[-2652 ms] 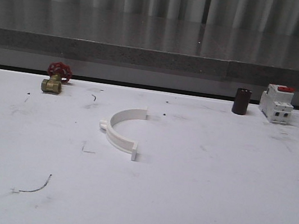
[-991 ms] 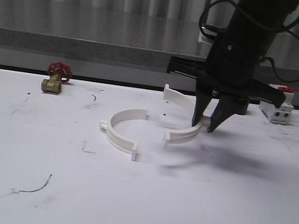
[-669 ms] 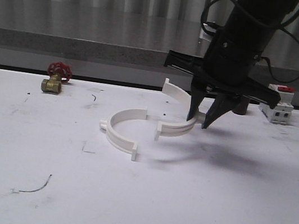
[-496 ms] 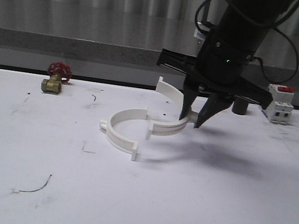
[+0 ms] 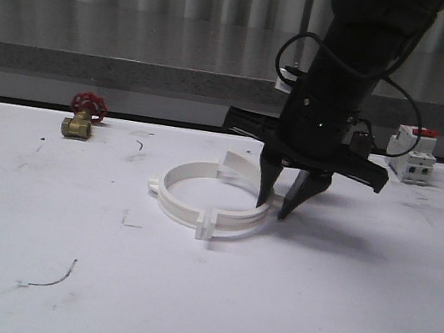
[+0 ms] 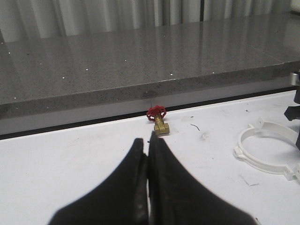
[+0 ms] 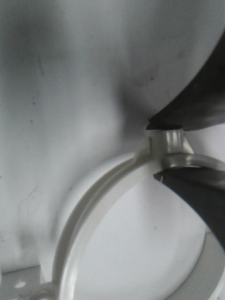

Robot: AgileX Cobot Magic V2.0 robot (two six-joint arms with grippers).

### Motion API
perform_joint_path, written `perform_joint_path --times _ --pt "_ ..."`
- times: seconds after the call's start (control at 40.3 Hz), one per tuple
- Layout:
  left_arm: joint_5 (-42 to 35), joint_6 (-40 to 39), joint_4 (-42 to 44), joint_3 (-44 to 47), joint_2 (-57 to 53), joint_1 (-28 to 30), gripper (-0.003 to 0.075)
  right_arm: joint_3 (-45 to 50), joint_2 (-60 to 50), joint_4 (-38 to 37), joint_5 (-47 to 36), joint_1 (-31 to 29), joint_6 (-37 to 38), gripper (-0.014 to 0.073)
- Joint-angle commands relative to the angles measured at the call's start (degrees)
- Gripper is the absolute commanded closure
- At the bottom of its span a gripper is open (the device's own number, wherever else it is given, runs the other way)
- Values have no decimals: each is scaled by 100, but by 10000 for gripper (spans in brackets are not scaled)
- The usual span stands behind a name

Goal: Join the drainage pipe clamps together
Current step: 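Press the second half's tabs against the first half with the right gripper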

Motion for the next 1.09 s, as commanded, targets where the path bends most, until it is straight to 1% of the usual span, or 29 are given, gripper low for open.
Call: perform_joint_path --times 0.0,0.744,1.066 --pt "-492 -4 59 -161 80 12 741 -159 -283 51 -186 3 5 383" --pt "-492 -4 59 -161 80 12 741 -259 -1 24 -262 -2 33 383" --pt "-492 -4 59 -161 80 12 741 -261 -1 -2 -224 -106 33 383"
